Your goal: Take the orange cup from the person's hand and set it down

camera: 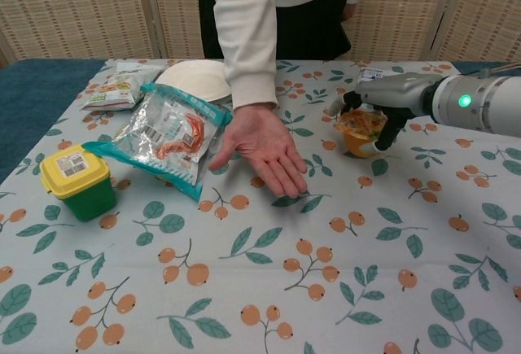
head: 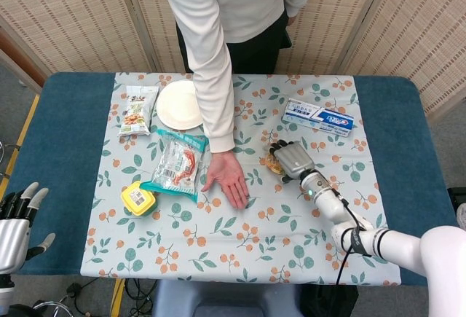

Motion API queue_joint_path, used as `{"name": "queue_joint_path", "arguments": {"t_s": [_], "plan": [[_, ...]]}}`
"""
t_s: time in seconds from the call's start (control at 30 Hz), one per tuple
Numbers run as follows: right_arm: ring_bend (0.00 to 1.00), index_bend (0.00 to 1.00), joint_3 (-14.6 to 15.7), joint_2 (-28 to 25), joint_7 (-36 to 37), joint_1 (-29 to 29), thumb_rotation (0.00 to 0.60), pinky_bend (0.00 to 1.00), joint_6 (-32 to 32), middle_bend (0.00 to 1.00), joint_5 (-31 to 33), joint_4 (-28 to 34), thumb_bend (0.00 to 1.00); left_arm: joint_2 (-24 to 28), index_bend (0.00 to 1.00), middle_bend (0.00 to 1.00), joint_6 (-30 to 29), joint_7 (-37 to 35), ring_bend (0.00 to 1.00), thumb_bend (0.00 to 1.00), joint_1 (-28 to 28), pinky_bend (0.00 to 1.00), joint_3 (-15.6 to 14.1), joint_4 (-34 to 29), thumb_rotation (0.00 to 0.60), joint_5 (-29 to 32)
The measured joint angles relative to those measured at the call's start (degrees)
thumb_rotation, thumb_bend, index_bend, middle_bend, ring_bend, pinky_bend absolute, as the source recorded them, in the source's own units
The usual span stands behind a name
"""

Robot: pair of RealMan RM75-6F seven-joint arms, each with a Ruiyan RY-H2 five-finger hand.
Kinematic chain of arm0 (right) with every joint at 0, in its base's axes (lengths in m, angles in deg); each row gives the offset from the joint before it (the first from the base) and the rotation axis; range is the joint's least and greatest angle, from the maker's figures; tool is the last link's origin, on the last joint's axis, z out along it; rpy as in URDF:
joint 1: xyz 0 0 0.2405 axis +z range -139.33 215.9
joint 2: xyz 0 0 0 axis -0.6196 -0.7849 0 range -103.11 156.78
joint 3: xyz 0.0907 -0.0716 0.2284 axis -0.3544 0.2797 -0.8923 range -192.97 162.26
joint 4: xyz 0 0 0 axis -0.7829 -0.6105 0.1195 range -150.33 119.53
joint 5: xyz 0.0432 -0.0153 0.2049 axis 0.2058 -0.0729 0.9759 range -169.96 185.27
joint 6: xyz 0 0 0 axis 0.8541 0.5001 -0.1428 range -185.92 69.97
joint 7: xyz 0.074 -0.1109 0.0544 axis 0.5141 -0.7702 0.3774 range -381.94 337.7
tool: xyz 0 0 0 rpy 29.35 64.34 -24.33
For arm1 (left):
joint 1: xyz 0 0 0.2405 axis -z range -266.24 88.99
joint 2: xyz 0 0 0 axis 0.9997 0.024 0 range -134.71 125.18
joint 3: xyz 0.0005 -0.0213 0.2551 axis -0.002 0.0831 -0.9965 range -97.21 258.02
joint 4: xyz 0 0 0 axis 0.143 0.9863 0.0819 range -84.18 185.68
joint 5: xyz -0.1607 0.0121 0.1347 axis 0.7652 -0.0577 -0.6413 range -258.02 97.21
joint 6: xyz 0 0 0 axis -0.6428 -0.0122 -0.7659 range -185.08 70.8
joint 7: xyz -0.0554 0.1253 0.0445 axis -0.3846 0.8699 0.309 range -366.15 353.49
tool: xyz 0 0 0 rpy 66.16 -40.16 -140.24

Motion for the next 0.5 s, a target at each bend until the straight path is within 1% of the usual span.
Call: {"name": "queue_joint_path", "arguments": {"t_s": [0.1, 0.2, 0.27, 0.33, 0.43, 0.5], "plan": [[0.0, 0.0, -0.1, -1.1, -0.3, -0.3, 0.6, 0.1, 0.8, 0.0, 0.2, 2.2, 0.32, -0.1, 0.11, 0.03, 0.1, 0.0, 0.11, 0.18, 0.1, 0.1, 0.1, 0.0, 0.6, -0.1], [0.0, 0.0, -0.2, -3.2, -0.4, -1.1, 0.6, 0.1, 2.5, 0.0, -0.1, 5.4, 0.32, -0.1, 0.11, 0.03, 0.2, -0.1, 0.11, 0.18, 0.3, 0.1, 0.1, 0.0, 0.6, -0.4], [0.0, 0.0, -0.3, -5.0, -0.3, -1.9, 0.6, 0.1, 4.3, 0.03, -0.6, 7.7, 0.32, -0.2, 0.11, 0.03, 0.3, -0.1, 0.11, 0.18, 0.4, 0.1, 0.2, 0.1, 0.6, -0.4], [0.0, 0.0, -0.4, -7.2, 0.1, -3.2, 0.6, 0.11, 7.0, 0.1, -1.5, 10.5, 0.32, -0.2, 0.11, 0.03, 0.5, -0.1, 0.11, 0.18, 0.6, 0.1, 0.2, 0.2, 0.6, -0.4], [0.04, 0.06, -0.4, -10.1, 0.9, -5.9, 0.6, 0.14, 11.9, 0.18, -3.8, 13.9, 0.32, -0.2, 0.11, 0.03, 1.1, -0.1, 0.11, 0.18, 1.0, 0.1, 0.5, 0.3, 0.6, -0.1], [0.07, 0.1, 0.0, -12.0, 1.7, -8.2, 0.6, 0.17, 15.8, 0.21, -6.1, 16.0, 0.32, -0.4, 0.11, 0.03, 1.3, -0.2, 0.11, 0.18, 1.2, 0.1, 0.6, 0.4, 0.6, 0.0]]}}
